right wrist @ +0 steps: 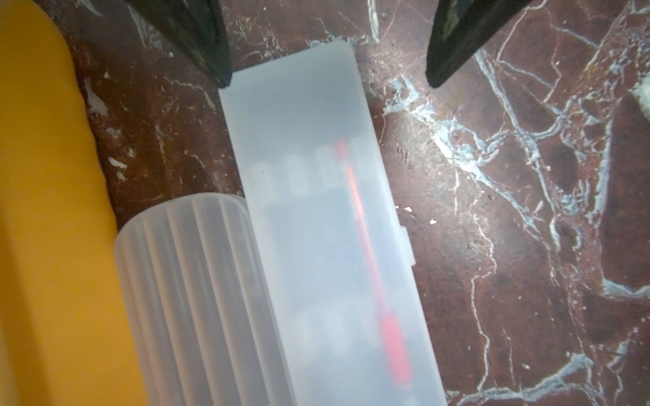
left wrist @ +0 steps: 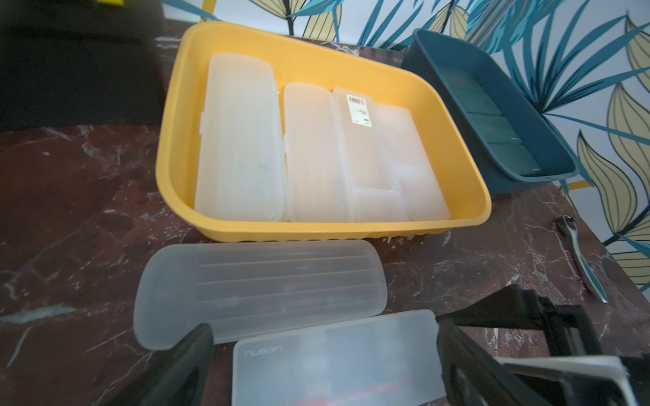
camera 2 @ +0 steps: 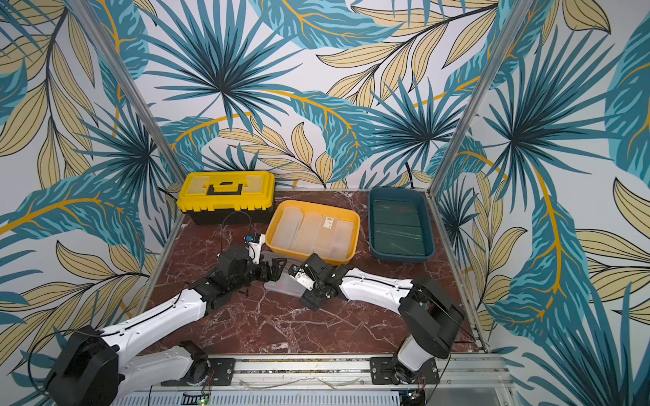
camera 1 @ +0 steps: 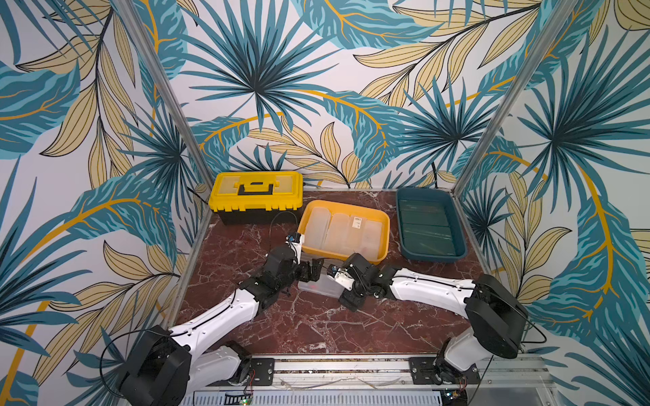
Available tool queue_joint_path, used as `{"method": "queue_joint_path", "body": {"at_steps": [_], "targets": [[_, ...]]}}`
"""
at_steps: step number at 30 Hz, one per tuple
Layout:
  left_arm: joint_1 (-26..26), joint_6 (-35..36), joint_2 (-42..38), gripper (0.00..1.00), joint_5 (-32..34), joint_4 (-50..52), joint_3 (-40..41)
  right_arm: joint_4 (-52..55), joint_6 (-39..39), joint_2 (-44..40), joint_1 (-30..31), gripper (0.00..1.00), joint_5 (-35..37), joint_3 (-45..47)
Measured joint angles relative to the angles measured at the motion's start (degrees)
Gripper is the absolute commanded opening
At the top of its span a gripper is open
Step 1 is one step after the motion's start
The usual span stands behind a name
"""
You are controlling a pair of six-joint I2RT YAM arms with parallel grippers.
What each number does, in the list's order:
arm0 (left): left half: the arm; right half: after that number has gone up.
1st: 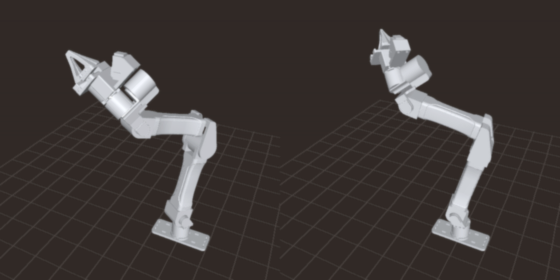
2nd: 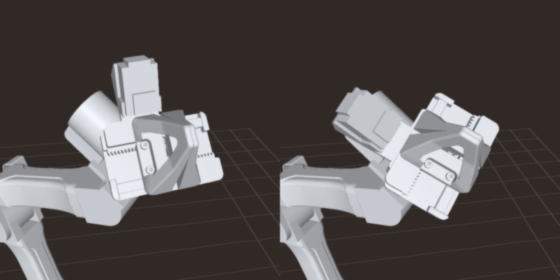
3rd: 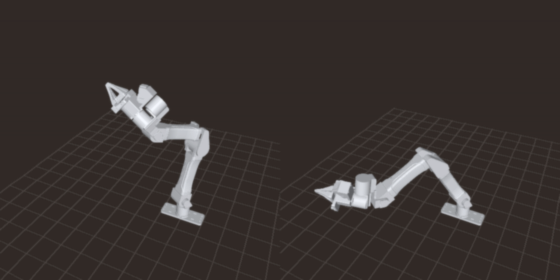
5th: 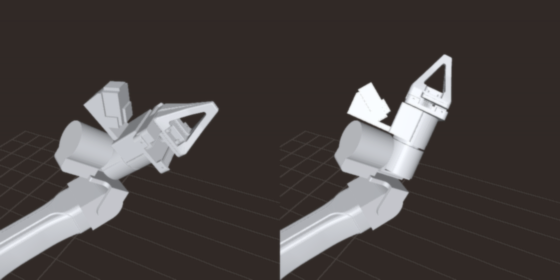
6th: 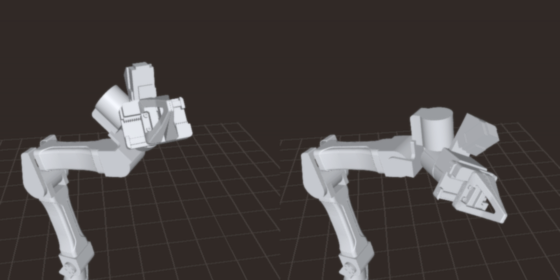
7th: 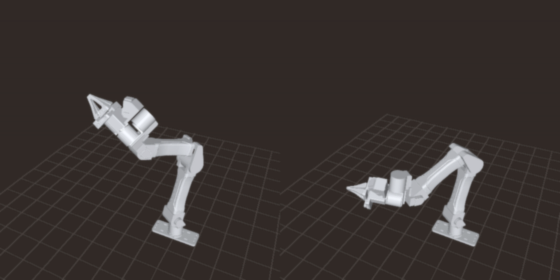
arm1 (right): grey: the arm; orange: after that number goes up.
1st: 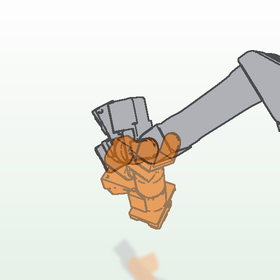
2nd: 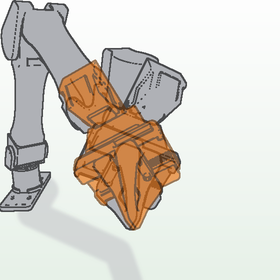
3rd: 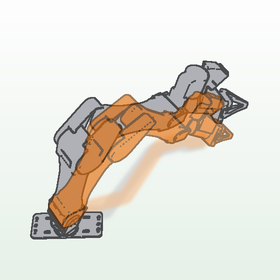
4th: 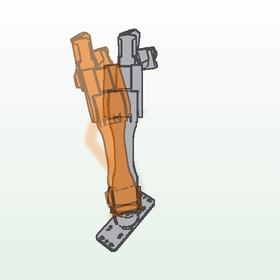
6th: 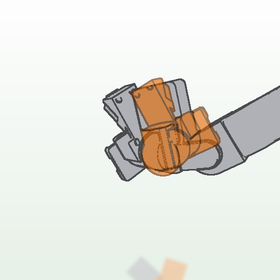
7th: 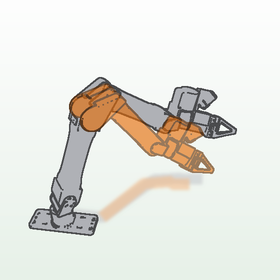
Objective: Place the pencil cases by color into the storage box
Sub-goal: Pick up the pencil case from the center of the board.
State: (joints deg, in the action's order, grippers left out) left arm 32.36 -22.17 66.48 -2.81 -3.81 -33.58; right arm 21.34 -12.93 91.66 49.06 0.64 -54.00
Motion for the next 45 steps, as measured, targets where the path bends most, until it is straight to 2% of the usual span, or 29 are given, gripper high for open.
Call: {"method": "queue_joint_path", "body": {"at_steps": [6,12,21,45], "targets": [[0.1,1.9,3.2,1.00,-0.7,-1.6,0.0,0.0,-1.2,1.2,-0.8,0.87,0.3,-1.7],[0.0,2.6,2.2,1.00,0.7,-1.9,0.0,0.9,-2.2,2.8,-2.4,0.87,-0.9,-3.0],[-7.6,0.2,-2.8,1.00,2.4,-3.1,1.1,2.8,-2.8,4.6,-2.6,0.87,-3.3,-5.2],[-7.8,-1.4,-0.3,0.99,1.4,-3.3,1.1,7.8,-3.7,12.2,-1.6,0.85,-3.2,-10.9]]}}
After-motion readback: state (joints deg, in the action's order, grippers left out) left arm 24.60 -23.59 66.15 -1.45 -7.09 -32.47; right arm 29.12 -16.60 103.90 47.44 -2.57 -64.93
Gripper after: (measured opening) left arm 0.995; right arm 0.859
